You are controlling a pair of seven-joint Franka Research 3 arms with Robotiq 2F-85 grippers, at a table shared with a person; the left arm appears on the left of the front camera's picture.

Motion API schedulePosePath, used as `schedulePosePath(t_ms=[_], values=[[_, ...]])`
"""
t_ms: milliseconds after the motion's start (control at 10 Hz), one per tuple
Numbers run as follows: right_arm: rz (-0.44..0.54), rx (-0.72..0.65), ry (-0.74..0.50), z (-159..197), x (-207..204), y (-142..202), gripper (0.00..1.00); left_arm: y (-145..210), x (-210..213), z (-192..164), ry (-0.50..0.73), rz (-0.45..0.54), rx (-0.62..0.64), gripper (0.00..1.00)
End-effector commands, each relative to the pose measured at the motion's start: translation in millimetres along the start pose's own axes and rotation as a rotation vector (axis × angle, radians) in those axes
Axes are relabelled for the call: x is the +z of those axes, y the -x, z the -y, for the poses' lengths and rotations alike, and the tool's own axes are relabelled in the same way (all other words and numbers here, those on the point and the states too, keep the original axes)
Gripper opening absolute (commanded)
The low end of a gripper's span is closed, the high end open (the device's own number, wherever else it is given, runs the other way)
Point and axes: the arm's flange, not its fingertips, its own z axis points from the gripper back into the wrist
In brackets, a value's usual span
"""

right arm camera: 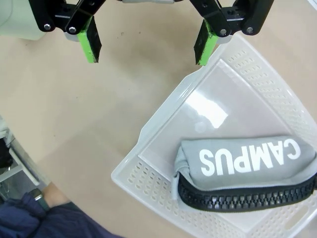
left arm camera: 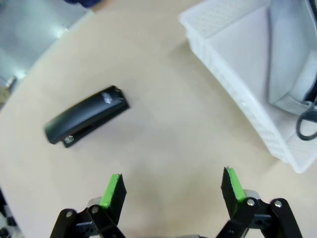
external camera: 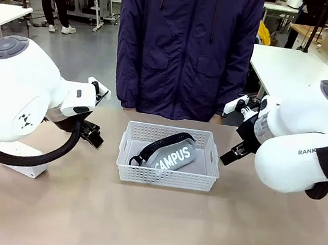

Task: Efficiently arrange items inside the basket to fit them all.
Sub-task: Pick up the Digital clock and place it inside the Organizing basket.

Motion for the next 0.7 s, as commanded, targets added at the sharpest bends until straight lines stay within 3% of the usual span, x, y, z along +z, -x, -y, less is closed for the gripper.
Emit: schedulePosePath(t_ms=[0,200,400,500,600], values=[[-0.011,-0.060,-0.011,1,27,10,1.00,10,30,-1,0.120,-0.019,0.036,1.00],[-0.032,-0.126,-0.105,1,63,24,1.00,19,66,3,0.201,-0.030,0.088,1.00],[-0.011,-0.149,-0.209,0,93,39,1.00,31,96,-1,0.283,0.052,0.162,1.00],[0.024,-0.233,-0.262,4,107,45,1.00,35,110,-6,0.323,0.049,0.257,1.00],[0.023,-0.445,-0.235,9,120,51,1.00,41,124,-11,0.402,0.050,0.377,1.00]])
